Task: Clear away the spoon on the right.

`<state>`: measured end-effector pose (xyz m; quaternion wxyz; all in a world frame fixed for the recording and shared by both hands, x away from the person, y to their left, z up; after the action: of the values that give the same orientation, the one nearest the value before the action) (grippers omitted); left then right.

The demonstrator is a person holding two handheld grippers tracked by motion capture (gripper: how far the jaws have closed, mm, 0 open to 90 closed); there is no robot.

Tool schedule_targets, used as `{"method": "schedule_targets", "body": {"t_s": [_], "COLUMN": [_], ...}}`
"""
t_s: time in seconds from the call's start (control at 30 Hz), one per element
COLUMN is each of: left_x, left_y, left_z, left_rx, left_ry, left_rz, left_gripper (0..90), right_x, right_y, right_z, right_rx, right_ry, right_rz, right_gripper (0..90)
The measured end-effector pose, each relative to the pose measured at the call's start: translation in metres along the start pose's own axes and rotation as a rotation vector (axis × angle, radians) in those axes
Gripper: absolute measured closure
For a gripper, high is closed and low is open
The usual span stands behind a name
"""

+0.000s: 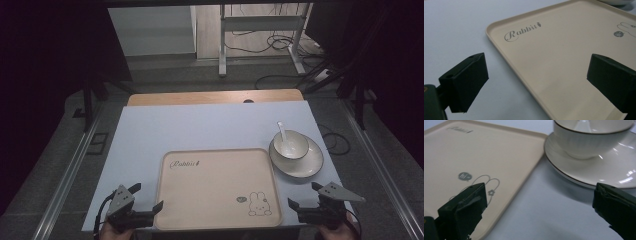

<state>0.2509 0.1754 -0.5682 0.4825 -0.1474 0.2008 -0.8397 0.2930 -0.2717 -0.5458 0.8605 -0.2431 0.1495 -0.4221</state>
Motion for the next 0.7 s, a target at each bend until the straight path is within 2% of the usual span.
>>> {"method": "schedule_targets", "body": {"t_s": [0.17, 0.33, 0.57, 0.7], "left_x": [-0.0006, -0.0001, 0.0, 0.0], "left_y": [-0.0006, -0.0005, -0.0003, -0.0004], "left_z": [0.0, 0.0001, 0.0, 0.0], "left_rx": [0.004, 0.003, 0.001, 0.001], "left_ry": [-0.007, -0.004, -0.003, -0.004], "left_rz": [-0.004, -0.003, -0.004, -0.004], "left_gripper": [3.2, 3.2, 3.2, 3.2], "right_x": [-0.0028, -0.0038, -0.003, -0.0035], "right_y": [0.0016, 0.004, 0.0044, 0.0049], "right_z": [-0.0046, -0.0074, -0.0078, -0.0082], "right_rx": [-0.044, -0.079, -0.083, -0.09], "right_ry": [-0.034, -0.059, -0.036, -0.04], "right_rz": [0.008, -0.016, 0.007, 0.006], "right_gripper": [0.0, 0.0, 0.0, 0.0]}}
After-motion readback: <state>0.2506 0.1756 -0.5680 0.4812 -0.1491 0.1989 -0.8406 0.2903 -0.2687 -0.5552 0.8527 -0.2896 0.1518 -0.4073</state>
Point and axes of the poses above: each handheld gripper's, and its own axes: y roughly forward along the jaws, z roughly out of its top, x roughly to its right, the point moved 10 cm from there along y, roughly forward along the jaws, and after that the axes turned 3 degrees about z, right-handed, at the moved point
